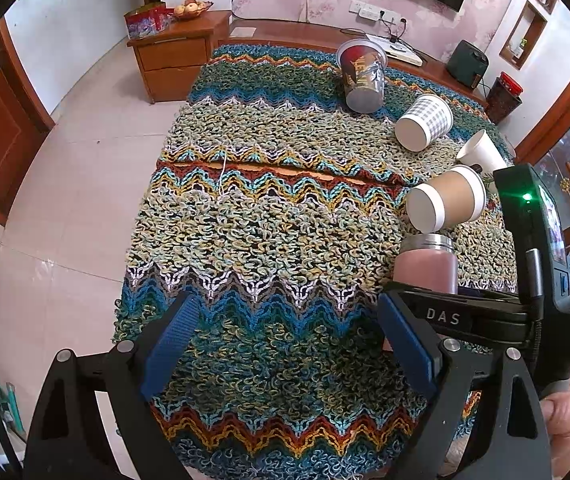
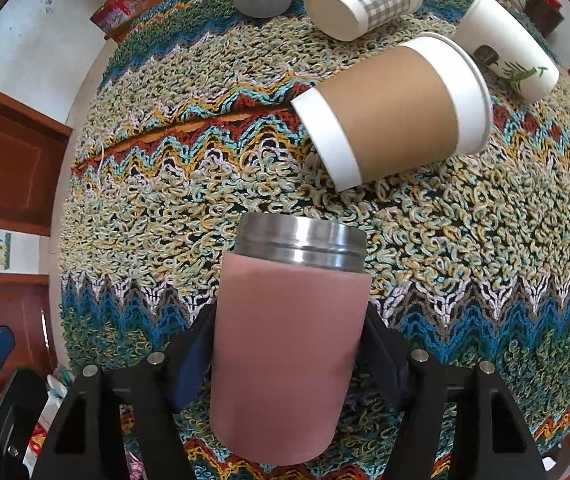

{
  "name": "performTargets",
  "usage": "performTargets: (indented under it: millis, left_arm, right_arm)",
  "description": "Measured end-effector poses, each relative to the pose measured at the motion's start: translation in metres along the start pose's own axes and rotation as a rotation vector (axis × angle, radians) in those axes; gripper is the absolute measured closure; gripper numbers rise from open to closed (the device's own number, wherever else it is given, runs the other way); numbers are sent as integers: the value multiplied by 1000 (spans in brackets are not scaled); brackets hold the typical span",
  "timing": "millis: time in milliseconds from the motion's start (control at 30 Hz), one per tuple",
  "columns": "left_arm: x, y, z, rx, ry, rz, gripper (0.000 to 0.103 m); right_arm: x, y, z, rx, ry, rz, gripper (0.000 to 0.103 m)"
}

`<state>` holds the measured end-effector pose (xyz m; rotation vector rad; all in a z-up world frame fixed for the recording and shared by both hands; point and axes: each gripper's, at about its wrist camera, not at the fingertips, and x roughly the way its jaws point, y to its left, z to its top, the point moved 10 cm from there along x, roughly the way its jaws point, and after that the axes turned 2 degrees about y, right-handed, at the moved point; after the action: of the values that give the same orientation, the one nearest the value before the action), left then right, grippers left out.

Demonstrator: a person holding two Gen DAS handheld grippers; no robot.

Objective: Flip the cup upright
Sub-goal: 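Lift the pink thermos off the blanket with the right gripper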

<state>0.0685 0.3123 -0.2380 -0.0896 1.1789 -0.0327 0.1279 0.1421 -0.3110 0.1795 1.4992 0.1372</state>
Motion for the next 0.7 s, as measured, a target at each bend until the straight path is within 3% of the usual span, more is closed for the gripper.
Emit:
performTargets:
  millis: [300, 700]
  left_arm:
    - [-16, -19, -4, 33, -28, -7, 11]
    - [-33, -50, -15, 41, -84, -25, 11]
  right_arm:
    - [-44, -22, -7, -25, -145, -21, 34]
    - [-107, -47, -11, -114, -491, -155, 36]
